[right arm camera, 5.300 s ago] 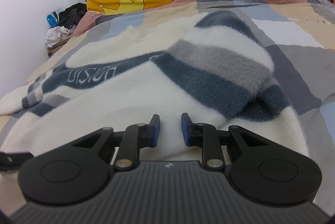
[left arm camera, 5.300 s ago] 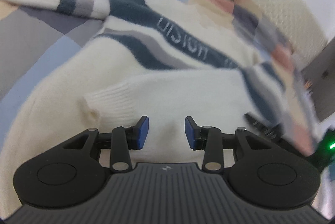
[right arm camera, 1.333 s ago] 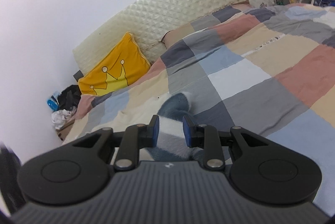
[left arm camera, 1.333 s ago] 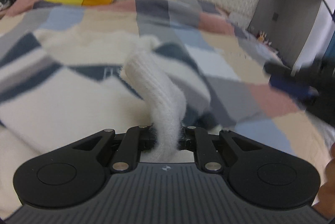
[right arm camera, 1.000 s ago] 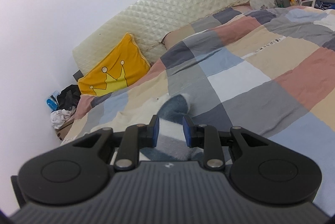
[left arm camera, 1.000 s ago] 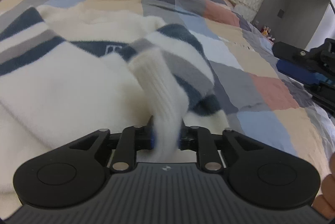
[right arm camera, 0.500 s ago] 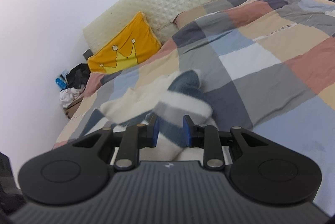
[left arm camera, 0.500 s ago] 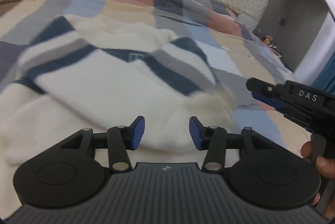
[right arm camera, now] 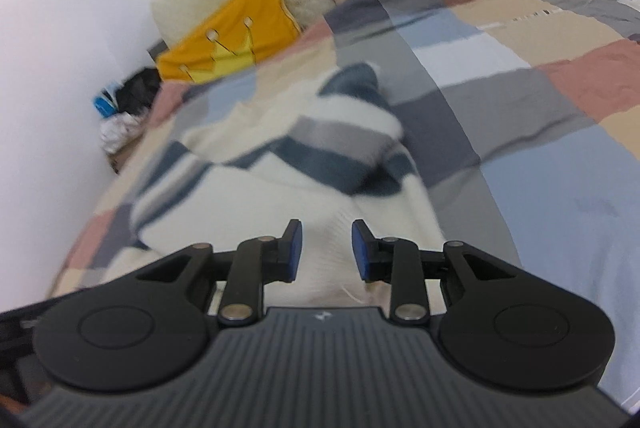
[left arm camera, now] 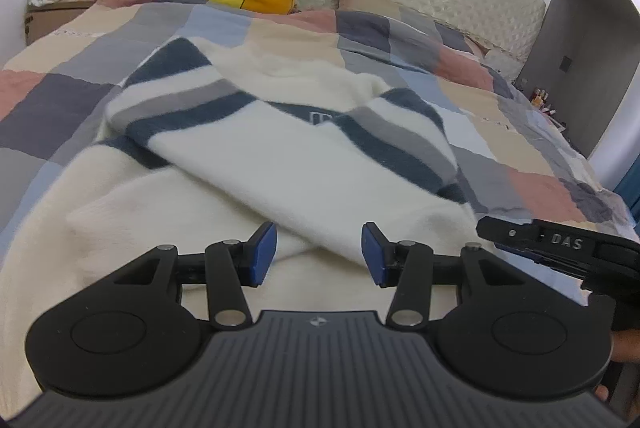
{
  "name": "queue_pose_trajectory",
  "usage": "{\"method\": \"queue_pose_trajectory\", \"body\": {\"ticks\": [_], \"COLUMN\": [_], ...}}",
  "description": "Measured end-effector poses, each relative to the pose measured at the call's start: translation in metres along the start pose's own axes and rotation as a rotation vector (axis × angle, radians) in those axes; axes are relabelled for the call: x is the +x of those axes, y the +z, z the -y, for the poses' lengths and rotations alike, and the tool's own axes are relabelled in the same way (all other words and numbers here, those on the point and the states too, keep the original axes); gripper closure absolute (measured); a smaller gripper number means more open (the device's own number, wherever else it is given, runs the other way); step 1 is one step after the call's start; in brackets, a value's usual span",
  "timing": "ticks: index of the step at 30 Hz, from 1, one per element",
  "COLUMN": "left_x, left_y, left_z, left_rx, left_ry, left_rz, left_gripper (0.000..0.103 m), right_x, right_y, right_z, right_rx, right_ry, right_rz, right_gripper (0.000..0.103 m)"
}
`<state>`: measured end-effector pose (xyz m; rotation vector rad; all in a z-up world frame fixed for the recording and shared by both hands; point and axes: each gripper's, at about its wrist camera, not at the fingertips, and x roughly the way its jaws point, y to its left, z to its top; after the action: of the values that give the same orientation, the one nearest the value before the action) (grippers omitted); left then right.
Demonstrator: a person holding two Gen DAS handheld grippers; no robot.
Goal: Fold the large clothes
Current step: 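Raise both tools and move toward the sweater hem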
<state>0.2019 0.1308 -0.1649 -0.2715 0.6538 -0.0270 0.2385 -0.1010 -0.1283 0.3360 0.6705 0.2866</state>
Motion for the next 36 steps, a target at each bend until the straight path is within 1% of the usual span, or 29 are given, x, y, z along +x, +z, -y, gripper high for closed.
{"method": "queue_pose_trajectory", "body": {"ticks": [1, 2, 5, 7, 9, 11, 12, 13, 16, 20, 22, 25, 29, 33, 36], "left_x": [0.001, 0.002, 0.009, 0.013, 0.016, 0.017, 0.016, 0.015, 0.011, 0.01, 0.008, -0.001, -0.027, -0.058, -0.08], "left_y": [0.0, 0.0, 0.0, -0.001, -0.001, -0.001, -0.001, -0.001, 0.0, 0.0, 0.001, 0.007, 0.02, 0.032, 0.039], "left_z": [-0.002, -0.005, -0.011, -0.018, -0.022, -0.026, -0.027, -0.029, -0.031, -0.034, -0.033, -0.031, -0.026, -0.033, -0.051], "left_rx": [-0.002, -0.007, -0.037, -0.061, -0.083, -0.099, -0.106, -0.111, -0.122, -0.141, -0.134, -0.105, -0.038, 0.007, 0.006], "left_ry": [-0.003, -0.009, -0.013, -0.013, -0.013, -0.013, -0.012, -0.011, 0.009, 0.014, 0.014, 0.027, 0.065, 0.077, 0.103], "left_rz": [-0.001, -0.002, -0.017, -0.031, -0.041, -0.045, -0.044, -0.038, -0.014, -0.019, -0.023, -0.018, 0.019, 0.03, 0.02], "left_gripper": [0.05, 0.05, 0.05, 0.05, 0.05, 0.05, 0.05, 0.05, 0.05, 0.05, 0.05, 0.05, 0.05, 0.05, 0.05], "right_x": [0.004, 0.008, 0.019, 0.028, 0.036, 0.04, 0.042, 0.042, 0.041, 0.04, 0.034, 0.016, -0.012, -0.035, -0.046], "right_y": [-0.001, -0.002, -0.006, -0.008, -0.011, -0.014, -0.015, -0.016, -0.018, -0.018, -0.015, -0.014, -0.02, -0.024, -0.028], "right_z": [0.001, 0.002, 0.006, 0.01, 0.017, 0.026, 0.03, 0.032, 0.03, 0.024, 0.024, 0.024, 0.022, 0.021, 0.027], "right_rx": [0.003, 0.008, 0.009, 0.024, 0.068, 0.122, 0.142, 0.146, 0.135, 0.106, 0.131, 0.158, 0.185, 0.17, 0.201], "right_ry": [-0.017, -0.03, -0.072, -0.097, -0.095, -0.097, -0.099, -0.104, -0.12, -0.139, -0.14, -0.113, -0.087, -0.126, -0.132], "right_rz": [-0.007, -0.013, -0.031, -0.061, -0.1, -0.129, -0.141, -0.144, -0.138, -0.14, -0.146, -0.15, -0.145, -0.138, -0.155], "right_gripper": [0.057, 0.053, 0.054, 0.054, 0.054, 0.062, 0.063, 0.065, 0.065, 0.065, 0.063, 0.061, 0.061, 0.06, 0.057]}}
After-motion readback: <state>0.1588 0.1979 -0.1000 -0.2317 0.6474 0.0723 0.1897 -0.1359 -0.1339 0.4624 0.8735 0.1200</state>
